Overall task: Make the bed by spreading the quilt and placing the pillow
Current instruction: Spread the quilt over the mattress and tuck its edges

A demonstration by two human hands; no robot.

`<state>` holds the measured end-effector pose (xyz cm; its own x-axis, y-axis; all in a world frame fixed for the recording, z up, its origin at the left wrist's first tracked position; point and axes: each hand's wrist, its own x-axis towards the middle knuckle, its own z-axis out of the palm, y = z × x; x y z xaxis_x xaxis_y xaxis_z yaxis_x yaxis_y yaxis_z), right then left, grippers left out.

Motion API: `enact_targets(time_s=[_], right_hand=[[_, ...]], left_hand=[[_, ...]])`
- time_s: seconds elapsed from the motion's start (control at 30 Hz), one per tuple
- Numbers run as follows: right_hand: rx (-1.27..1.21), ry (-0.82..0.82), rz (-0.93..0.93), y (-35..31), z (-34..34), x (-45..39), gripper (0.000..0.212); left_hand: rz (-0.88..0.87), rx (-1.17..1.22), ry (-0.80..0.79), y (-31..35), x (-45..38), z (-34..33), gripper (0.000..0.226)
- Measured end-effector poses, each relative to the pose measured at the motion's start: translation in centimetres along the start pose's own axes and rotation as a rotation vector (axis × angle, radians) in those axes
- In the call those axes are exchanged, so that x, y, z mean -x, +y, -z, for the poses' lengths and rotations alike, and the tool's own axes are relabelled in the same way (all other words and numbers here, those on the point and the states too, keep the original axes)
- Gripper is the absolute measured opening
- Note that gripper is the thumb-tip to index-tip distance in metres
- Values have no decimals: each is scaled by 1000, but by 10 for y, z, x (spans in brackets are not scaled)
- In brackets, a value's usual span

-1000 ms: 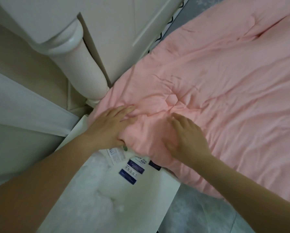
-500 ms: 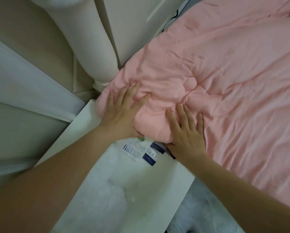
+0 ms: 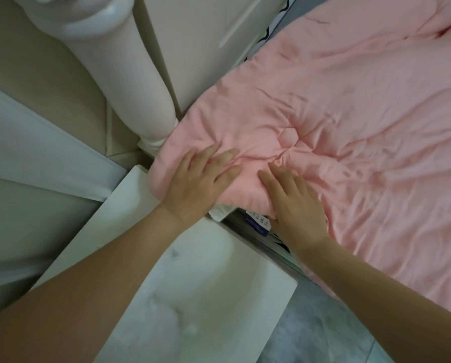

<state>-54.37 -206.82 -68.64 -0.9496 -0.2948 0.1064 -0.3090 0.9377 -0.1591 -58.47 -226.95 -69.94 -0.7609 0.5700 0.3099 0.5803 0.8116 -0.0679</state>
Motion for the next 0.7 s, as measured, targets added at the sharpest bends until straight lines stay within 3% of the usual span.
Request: enact_targets(time_s=[0.07,0.2,0.33,0.5,0.63,0.7], right_hand=[[49,-24,52,-2,-9,9,77],[115,-140,1,-8,-21,14,87],[138,-203,-6,-14,-24,19,72],[142,-353,64,-18,-24,33,85],[59,-423,188,-13,-16,37,74],[4,-383,265,-6,-6,32,67]], left_hand=[[-18,-18,-34,1,11,-7,42],[-57,34,-269,-6,16,-10,70],[-73,54,-372,-9,18,-6,81],[-115,52,-381,-18,23,-4,83],[-149,-34,-454,-46,32,-4,74],[-140,-41,-458,-59,29,-2,70]])
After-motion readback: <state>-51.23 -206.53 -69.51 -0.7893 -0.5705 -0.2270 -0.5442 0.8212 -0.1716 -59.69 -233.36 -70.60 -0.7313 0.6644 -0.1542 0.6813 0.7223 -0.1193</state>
